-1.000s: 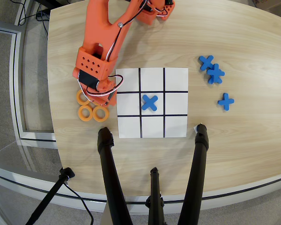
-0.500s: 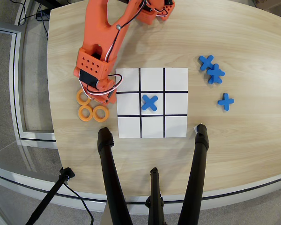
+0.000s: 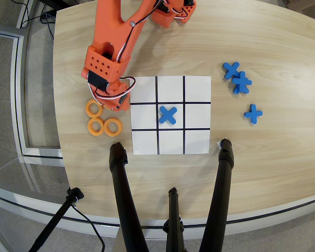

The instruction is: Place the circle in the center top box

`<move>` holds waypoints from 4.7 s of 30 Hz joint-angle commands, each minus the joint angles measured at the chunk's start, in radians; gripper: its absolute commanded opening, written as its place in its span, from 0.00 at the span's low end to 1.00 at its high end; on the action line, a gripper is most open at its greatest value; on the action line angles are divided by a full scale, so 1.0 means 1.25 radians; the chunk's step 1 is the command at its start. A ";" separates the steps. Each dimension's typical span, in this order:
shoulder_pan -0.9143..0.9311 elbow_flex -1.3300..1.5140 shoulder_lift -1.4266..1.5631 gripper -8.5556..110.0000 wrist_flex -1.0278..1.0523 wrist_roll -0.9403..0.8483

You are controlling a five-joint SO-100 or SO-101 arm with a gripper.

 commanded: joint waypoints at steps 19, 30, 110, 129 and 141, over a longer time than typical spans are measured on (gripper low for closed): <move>-0.004 0.110 0.076 0.07 0.017 -0.020; -0.032 0.088 0.128 0.07 0.163 -0.020; -0.509 -0.945 -0.529 0.12 0.378 0.334; -0.443 -0.780 -0.115 0.17 0.519 0.287; -0.469 0.093 0.551 0.17 0.275 0.145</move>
